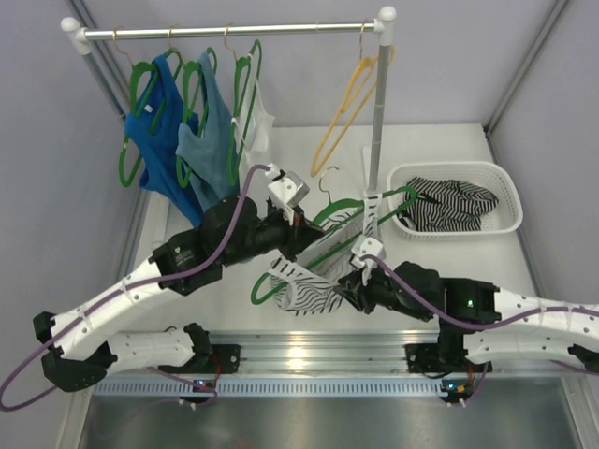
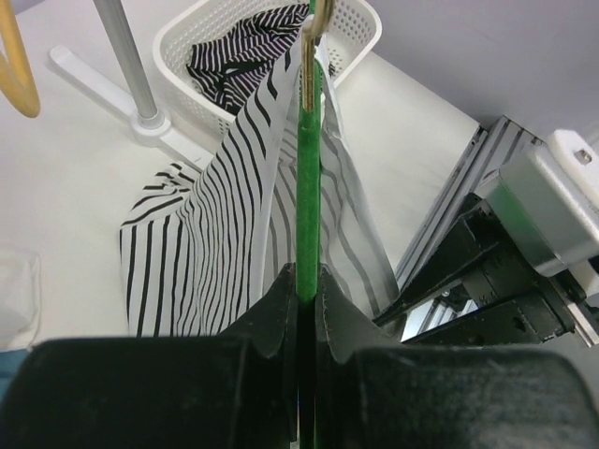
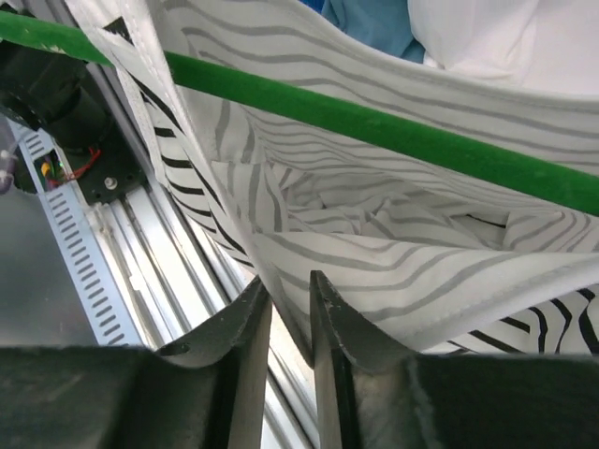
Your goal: Place the tank top on the hanger
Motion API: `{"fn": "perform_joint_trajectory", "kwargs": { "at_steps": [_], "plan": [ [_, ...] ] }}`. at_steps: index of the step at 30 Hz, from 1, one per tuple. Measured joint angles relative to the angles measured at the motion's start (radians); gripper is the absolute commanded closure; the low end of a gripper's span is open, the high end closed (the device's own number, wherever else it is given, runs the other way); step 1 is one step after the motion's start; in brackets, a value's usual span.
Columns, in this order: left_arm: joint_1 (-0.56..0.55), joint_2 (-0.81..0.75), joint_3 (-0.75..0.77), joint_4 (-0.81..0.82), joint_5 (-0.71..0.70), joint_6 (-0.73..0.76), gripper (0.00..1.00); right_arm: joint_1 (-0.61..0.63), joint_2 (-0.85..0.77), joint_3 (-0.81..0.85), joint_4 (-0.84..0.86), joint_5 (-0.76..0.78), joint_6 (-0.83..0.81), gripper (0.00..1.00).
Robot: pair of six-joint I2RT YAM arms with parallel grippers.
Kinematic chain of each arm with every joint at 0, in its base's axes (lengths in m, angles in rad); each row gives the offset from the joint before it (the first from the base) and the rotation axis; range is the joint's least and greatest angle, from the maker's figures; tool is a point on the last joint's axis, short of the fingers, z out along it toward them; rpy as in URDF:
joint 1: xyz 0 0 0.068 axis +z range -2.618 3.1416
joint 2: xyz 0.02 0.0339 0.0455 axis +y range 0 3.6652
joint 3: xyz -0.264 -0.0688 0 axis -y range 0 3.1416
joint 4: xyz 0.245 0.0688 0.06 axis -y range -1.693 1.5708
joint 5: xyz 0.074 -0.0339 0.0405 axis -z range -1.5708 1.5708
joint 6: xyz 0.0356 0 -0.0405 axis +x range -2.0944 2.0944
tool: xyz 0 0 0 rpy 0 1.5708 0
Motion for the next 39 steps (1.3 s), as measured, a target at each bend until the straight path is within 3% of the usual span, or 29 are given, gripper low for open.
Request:
{"fn": "perform_joint_trajectory", "kwargs": {
  "at_steps": [4, 10, 17, 24, 32, 39],
  "plan": [
    [0.0, -0.003, 0.071, -0.08, 0.0, 0.003, 1.0, 0.0, -0.012, 0.066, -0.044, 0.004, 0.002, 0.54],
    [0.001, -0.045, 0.141, -0.183, 0.0, 0.011, 1.0, 0.0, -0.041, 0.239, -0.119, 0.126, 0.022, 0.38],
    [0.001, -0.138, 0.14, -0.291, 0.0, -0.001, 1.0, 0.0, -0.048, 0.357, -0.182, 0.341, 0.065, 0.33],
    [0.001, -0.184, 0.138, -0.399, -0.02, -0.016, 1.0, -0.031, 0.059, 0.482, -0.253, 0.452, 0.103, 0.31],
    [0.001, -0.187, 0.134, -0.534, -0.156, -0.053, 1.0, -0.303, 0.151, 0.503, -0.292, 0.312, 0.15, 0.34],
    [0.001, -0.14, 0.146, -0.563, -0.341, -0.071, 1.0, -0.362, 0.144, 0.502, -0.293, 0.225, 0.165, 0.34]
  ]
}}
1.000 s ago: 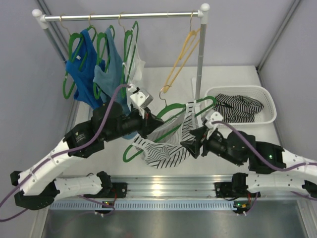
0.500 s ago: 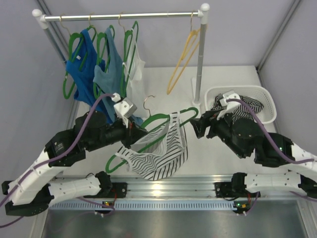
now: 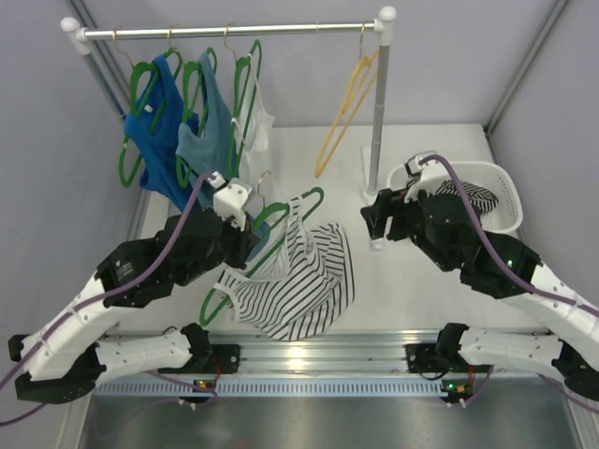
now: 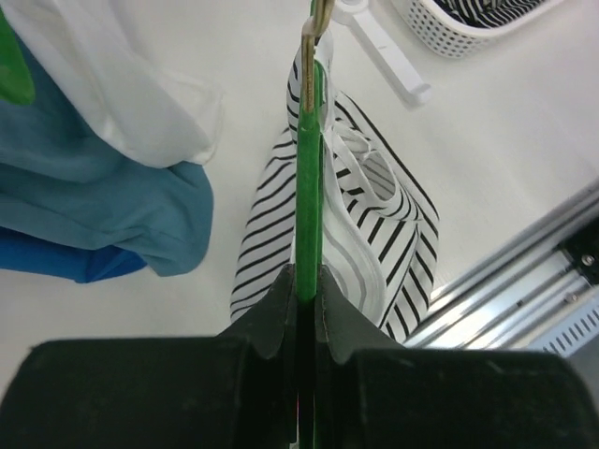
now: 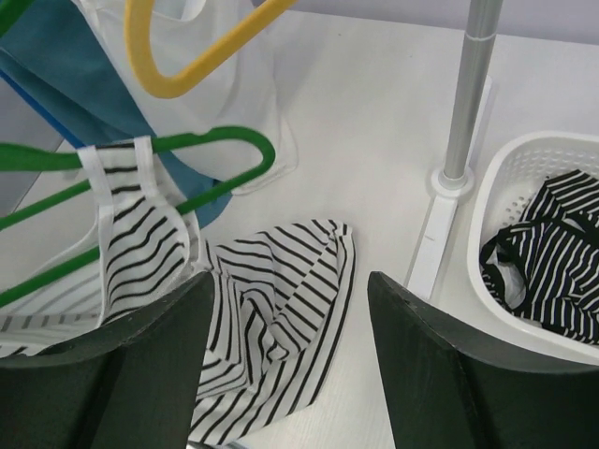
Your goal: Place the tank top on the hanger
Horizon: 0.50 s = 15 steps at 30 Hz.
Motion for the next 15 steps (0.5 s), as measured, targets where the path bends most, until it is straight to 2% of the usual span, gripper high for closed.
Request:
{"fn": "perform_joint_trajectory", "kwargs": {
  "at_steps": [9, 11, 15],
  "plan": [
    [0.01, 0.233, 0.171, 0.033, -0.206, 0.024, 1.0, -0.013, -0.013, -0.031, 0.0, -0.044, 0.006, 0.34],
    [0.043, 0.29, 0.219, 0.051, -0.202, 0.04, 1.0, -0.014, -0.02, -0.032, -0.005, -0.048, 0.008, 0.34],
    [0.21, 0.368, 0.261, 0.121, -0.097, 0.068, 1.0, -0.023, -0.038, -0.032, -0.007, -0.051, 0.008, 0.34]
  ]
}}
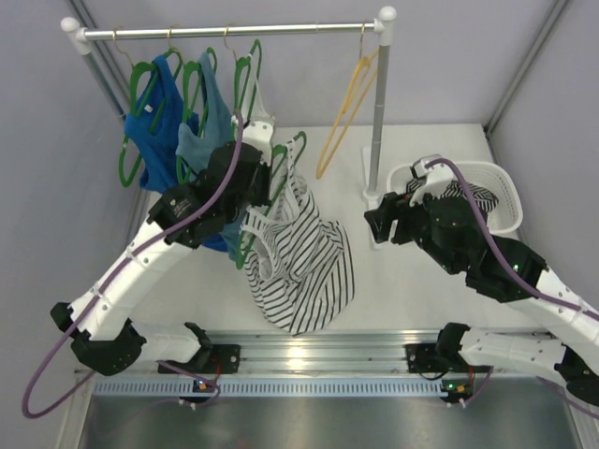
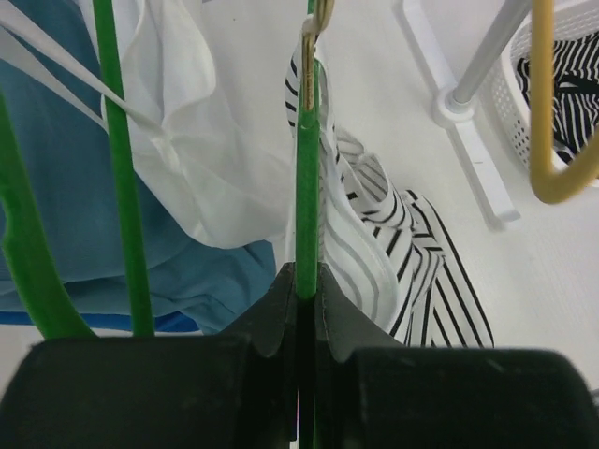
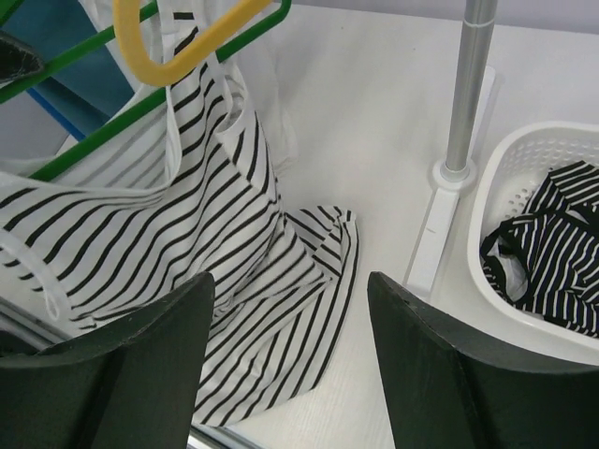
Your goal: Place the tank top on the hanger
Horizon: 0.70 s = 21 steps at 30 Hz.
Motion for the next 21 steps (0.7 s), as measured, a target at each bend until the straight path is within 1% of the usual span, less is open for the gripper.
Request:
{"fn": "perform_joint_trajectory", "kwargs": {
  "at_steps": [4, 8, 12, 16, 21],
  "plan": [
    [0.108, 0.055, 0.053, 0.017, 0.088, 0.024, 1.0, -0.005, -0.012, 0.0, -0.006, 0.0, 0.0, 0.34],
    [0.177, 0.124, 0.172, 0.03, 0.184, 0.042, 1.0, -0.01, -0.019, 0.0, -0.01, 0.0, 0.0, 0.34],
    [0.203, 0.18, 0.291, 0.053, 0.231, 0.053, 1.0, -0.012, -0.024, 0.0, -0.01, 0.0, -0.001, 0.34],
    [0.212, 0.218, 0.38, 0.062, 0.255, 0.053, 1.0, -0.016, -0.032, 0.0, -0.01, 0.0, -0.001, 0.34],
    [0.225, 0.248, 0.428, 0.074, 0.256, 0.053, 1.0, -0.017, -0.035, 0.0, -0.01, -0.005, -0.001, 0.34]
  ]
}}
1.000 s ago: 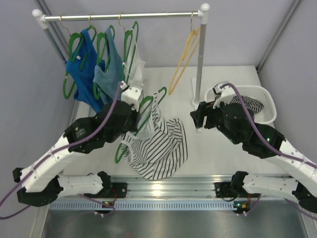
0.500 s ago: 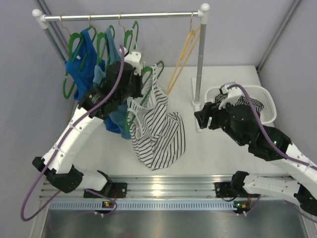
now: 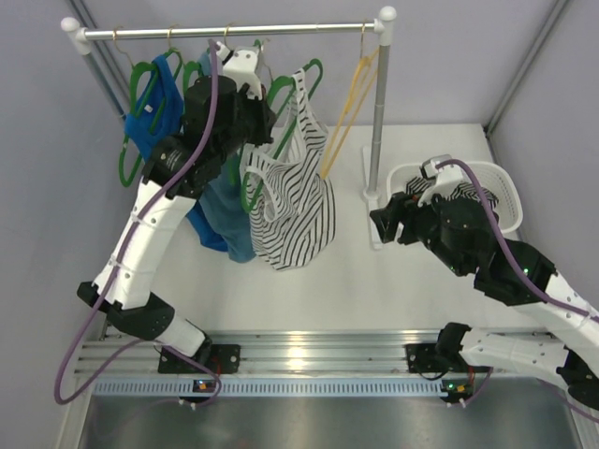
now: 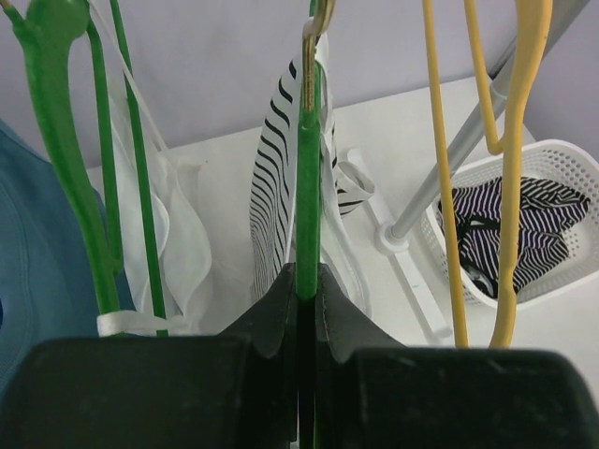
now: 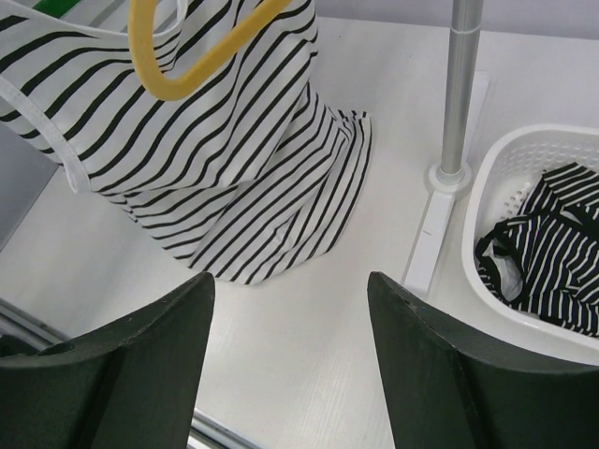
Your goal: Place the tank top on the hanger
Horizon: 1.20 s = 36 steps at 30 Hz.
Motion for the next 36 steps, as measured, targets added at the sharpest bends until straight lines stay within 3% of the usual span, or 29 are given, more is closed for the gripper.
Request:
{"fn": "perform_joint_trajectory", "kwargs": {
  "at_steps": [11, 22, 24, 25, 28, 32, 36],
  "plan": [
    [0.083, 0.128, 0.147, 0.021, 0.03, -0.001, 1.0, -0.001, -0.006, 0.0, 0.0, -0.014, 0.001, 0.34],
    [0.132, 0.192, 0.156, 0.046, 0.097, -0.004, 1.0, -0.001, -0.009, 0.0, -0.009, -0.018, 0.002, 0.34],
    [0.132, 0.192, 0.156, 0.045, 0.105, -0.004, 0.94, -0.001, -0.009, 0.0, -0.01, -0.021, 0.004, 0.34],
    [0.132, 0.192, 0.155, 0.045, 0.108, -0.004, 0.84, -0.001, -0.009, 0.0, -0.01, -0.022, 0.005, 0.34],
    [0.132, 0.184, 0.136, 0.06, 0.112, -0.003, 0.66, -0.001, -0.009, -0.002, -0.01, -0.024, 0.006, 0.32],
    [0.132, 0.166, 0.119, 0.069, 0.117, -0.002, 0.56, -0.001, -0.009, -0.012, -0.009, -0.026, 0.014, 0.28],
    [0.132, 0.127, 0.106, 0.077, 0.132, -0.001, 0.52, -0.001, -0.009, -0.021, -0.013, -0.028, 0.023, 0.17]
  ]
}}
